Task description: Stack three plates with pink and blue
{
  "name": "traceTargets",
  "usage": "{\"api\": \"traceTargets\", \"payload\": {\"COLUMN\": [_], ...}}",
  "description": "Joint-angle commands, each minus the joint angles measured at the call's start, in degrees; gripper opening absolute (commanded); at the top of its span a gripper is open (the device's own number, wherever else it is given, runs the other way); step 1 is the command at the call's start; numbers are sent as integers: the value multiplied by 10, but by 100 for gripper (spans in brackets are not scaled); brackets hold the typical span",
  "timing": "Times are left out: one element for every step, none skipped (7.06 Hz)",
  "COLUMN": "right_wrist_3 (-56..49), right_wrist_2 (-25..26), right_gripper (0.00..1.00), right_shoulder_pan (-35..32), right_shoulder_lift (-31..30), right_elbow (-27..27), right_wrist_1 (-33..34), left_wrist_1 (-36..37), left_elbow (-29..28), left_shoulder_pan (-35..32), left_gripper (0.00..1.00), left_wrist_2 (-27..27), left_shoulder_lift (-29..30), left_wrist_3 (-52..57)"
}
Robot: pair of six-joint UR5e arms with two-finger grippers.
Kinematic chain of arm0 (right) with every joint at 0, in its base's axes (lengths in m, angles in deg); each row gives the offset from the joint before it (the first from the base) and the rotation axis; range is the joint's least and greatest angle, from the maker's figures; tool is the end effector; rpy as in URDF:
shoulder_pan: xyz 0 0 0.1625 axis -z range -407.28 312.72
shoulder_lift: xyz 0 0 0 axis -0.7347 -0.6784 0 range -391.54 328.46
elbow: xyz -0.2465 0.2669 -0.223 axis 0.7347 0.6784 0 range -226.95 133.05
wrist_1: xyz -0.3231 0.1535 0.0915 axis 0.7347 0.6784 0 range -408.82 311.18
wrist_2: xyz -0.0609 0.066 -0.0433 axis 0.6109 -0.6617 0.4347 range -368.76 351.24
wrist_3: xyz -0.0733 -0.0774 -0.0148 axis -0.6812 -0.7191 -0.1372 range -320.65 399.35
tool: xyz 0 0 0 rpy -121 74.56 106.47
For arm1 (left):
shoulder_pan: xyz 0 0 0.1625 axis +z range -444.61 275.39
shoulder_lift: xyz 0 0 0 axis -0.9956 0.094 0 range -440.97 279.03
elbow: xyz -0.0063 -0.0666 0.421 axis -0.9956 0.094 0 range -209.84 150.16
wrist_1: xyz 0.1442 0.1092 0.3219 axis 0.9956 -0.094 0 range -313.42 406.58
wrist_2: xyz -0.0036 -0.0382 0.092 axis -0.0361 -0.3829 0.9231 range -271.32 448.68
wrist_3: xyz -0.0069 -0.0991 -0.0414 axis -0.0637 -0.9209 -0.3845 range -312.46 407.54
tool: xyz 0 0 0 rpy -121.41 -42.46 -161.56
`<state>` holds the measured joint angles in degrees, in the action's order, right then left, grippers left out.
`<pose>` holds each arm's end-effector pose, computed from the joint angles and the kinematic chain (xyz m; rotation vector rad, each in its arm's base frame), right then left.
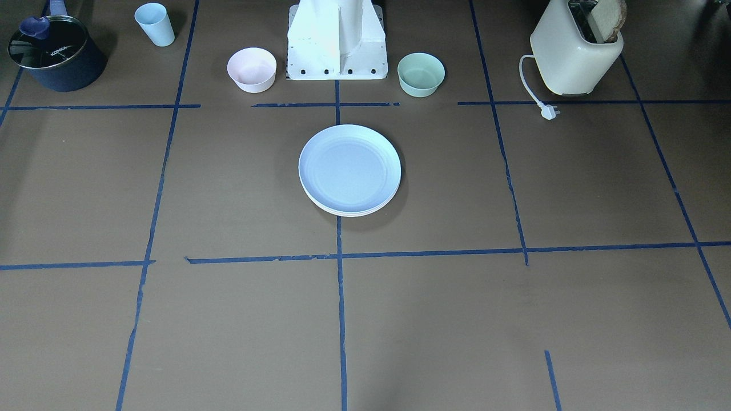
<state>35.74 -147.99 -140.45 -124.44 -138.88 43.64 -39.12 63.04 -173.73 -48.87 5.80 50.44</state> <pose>0.0748 -0.4145 0.6703 -0.0053 -0.8608 0.0185 -0.0475 -0.4145 0.6708 -0.0620 0.8306 0.0283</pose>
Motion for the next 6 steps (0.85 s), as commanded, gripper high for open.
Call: {"api": "traceTargets", "payload": {"right_wrist_3": [0, 0, 2, 1, 1, 2], "right_wrist_2": [0, 0, 0, 0, 0, 0], "right_gripper": [100, 100, 100, 100, 100, 100], "right_shoulder_pan": [0, 0, 0, 0, 0, 0], "right_shoulder_lift": [0, 0, 1, 1, 1, 2], "right_elbow": [0, -1, 0, -1, -1, -2], "right_wrist_1": [0, 0, 0, 0, 0, 0], "left_wrist_1": [0, 1, 0, 0, 0, 0], "left_elbow": [-1, -1, -2, -5, -5, -6], "left_shoulder_pan": [0, 0, 0, 0, 0, 0], "left_gripper": [100, 100, 100, 100, 100, 100], "left_wrist_2": [0, 0, 0, 0, 0, 0], "left_shoulder_lift": [0, 0, 0, 2, 2, 2], "left_wrist_3": [1, 0, 0, -1, -1, -1]}}
